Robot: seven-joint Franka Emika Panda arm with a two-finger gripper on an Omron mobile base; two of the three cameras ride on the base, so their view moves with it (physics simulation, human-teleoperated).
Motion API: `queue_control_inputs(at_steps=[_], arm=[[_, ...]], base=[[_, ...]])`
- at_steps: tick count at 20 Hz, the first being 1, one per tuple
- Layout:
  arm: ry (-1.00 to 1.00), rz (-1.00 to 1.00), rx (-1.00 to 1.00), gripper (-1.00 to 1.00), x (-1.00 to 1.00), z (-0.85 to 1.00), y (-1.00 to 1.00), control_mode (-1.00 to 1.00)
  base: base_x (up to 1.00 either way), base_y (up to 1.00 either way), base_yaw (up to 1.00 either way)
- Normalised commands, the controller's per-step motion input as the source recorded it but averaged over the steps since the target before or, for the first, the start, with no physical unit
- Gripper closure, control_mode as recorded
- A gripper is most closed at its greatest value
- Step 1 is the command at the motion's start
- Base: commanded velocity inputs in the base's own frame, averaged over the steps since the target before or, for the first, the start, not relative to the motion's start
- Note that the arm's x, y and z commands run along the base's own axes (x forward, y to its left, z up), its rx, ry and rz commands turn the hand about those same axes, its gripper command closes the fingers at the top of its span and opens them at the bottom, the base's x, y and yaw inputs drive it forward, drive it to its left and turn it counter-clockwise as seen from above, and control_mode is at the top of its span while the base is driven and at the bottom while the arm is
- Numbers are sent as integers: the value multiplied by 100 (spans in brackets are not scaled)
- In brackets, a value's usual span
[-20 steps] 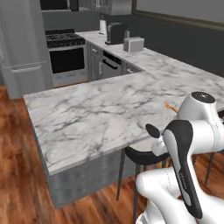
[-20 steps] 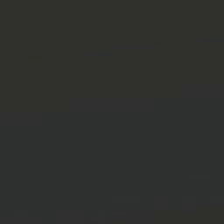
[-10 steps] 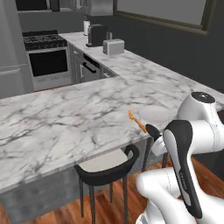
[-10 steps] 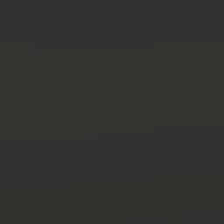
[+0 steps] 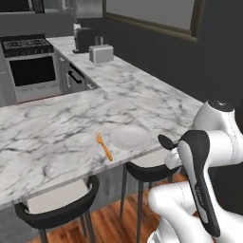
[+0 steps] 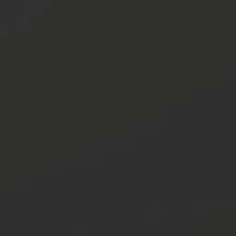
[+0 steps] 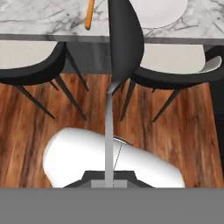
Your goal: Take the fork and place it on the left side of the plate. Then take the spoon and place it on the right side of the plate. Make sure they're directly next to the plate.
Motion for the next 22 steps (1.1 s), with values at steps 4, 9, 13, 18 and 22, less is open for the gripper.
queue_control_inputs(at_steps=[4,9,13,18,22], arm=[[0,0,0,100,0,0,0,100],[0,0,0,100,0,0,0,100],[0,0,0,100,0,0,0,100],[0,0,0,100,0,0,0,100],[0,0,0,100,0,0,0,100]], base=[[37,-64,0],[45,-43,0],[61,-14,0],[74,0,0],[83,0,0]])
